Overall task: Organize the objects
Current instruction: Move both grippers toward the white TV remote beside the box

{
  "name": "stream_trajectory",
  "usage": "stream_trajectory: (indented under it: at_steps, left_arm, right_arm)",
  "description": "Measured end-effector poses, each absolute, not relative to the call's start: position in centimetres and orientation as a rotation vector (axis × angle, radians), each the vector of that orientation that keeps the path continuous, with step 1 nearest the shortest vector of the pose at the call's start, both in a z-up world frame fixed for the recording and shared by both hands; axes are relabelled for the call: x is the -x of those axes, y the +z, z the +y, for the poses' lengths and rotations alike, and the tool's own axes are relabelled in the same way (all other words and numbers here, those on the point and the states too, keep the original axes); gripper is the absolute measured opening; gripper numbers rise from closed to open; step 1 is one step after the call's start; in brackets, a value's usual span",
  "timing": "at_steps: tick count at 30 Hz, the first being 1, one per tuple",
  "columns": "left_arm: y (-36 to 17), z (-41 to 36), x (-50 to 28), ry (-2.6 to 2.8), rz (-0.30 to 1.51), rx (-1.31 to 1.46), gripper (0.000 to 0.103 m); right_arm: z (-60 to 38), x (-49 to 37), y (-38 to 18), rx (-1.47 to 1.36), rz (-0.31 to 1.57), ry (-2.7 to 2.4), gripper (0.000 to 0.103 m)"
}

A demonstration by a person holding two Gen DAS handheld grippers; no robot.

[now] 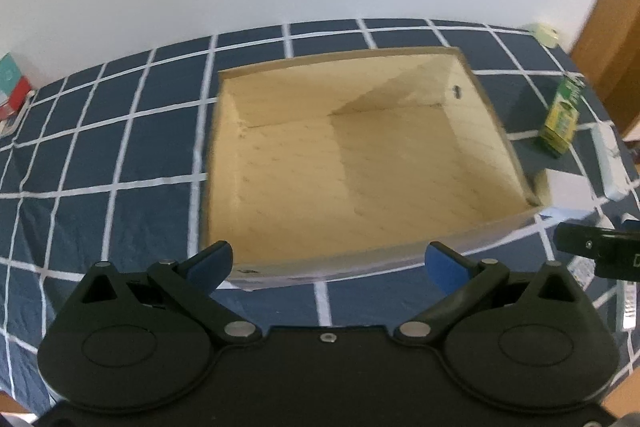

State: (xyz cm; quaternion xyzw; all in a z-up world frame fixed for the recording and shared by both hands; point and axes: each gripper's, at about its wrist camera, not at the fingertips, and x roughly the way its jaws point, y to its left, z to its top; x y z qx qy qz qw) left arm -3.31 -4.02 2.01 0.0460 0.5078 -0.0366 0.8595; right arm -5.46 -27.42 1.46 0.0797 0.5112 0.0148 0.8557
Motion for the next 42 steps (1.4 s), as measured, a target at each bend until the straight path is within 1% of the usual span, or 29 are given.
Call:
stream_trajectory:
  at_steps: [10,21,30,42]
  left_arm:
    - [0.9,-8.1,4.4,-0.148,1.094,-0.123,0.103]
    - [-0.6,-14.0,4.9,-0.078,1.13,-0.091,0.103]
    - [-3.7,-19.1,6.1,0.068,1.22,0.012,0.103]
    - [-7.6,-24.0,8.4,0.226,1.305,0.179,0.103]
  right_arm:
    - [-32.2,7.4,1.0,-0.201,1.087,-0.054,0.103]
    - [-38.9,6.3,-0.7,-0.158,1.137,0.007,0.103]
    - [-44.4,3.6,-3.1,-0.056,1.231,0.167,0.103]
    - [-47.6,0.6,-6.8,0.094,1.329,0.365,0.103]
